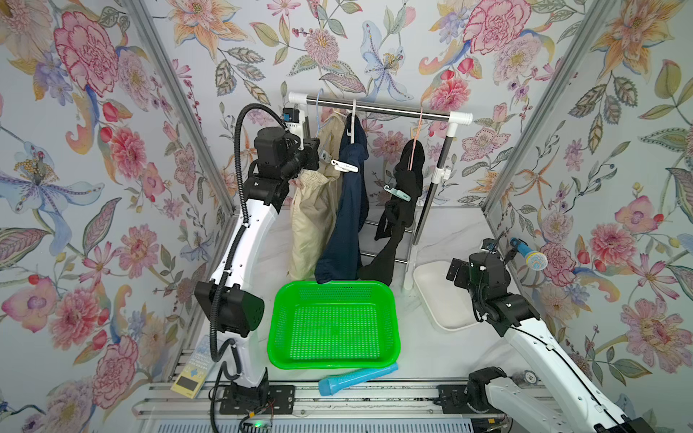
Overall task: Remove the clothespins securing shorts to the hanger
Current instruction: Pick up the hanger from the clothesline.
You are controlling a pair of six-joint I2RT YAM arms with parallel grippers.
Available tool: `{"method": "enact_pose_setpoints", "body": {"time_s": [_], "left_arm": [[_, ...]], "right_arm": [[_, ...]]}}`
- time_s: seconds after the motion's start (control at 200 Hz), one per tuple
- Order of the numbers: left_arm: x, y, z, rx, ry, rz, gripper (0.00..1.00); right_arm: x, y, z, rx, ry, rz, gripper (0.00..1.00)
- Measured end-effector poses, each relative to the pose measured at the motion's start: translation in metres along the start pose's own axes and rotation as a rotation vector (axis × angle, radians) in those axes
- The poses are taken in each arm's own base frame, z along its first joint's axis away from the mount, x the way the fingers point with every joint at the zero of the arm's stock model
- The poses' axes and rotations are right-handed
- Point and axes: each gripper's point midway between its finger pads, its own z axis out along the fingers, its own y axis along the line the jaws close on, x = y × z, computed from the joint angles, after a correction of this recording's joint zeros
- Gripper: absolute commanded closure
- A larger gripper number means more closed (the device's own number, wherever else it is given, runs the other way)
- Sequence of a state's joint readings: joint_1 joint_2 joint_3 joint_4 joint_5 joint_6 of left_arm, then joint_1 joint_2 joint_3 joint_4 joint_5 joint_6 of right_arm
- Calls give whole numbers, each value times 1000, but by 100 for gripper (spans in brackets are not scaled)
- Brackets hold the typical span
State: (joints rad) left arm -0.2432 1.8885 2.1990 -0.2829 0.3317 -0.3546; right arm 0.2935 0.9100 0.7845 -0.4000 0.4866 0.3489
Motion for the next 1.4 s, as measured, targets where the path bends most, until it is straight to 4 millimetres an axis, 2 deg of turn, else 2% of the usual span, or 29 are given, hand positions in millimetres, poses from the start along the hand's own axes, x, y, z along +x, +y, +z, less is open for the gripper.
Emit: {"method": "enact_pose_setpoints", "body": {"time_s": [0.57,0.821,0.966,1.201,1.401], "left_arm": [[11,19,-39,-147,-20,28,100],[10,16,-58,-155,-38,25,100],[18,16,-65,-158,-34,16,100],[34,27,-65,-207,-20,-12,100],[34,29,-61,-210,-31,-36,100]], "right_arm": [[-4,-1,-8,-25,-24,16,1],[-6,-1,-11,-30,-34,21,1],[-6,0,-11,-34,-32,21,1],[-5,2,-11,-47,-28,20,1],[-5,2,-11,-46,-28,17,1]]}}
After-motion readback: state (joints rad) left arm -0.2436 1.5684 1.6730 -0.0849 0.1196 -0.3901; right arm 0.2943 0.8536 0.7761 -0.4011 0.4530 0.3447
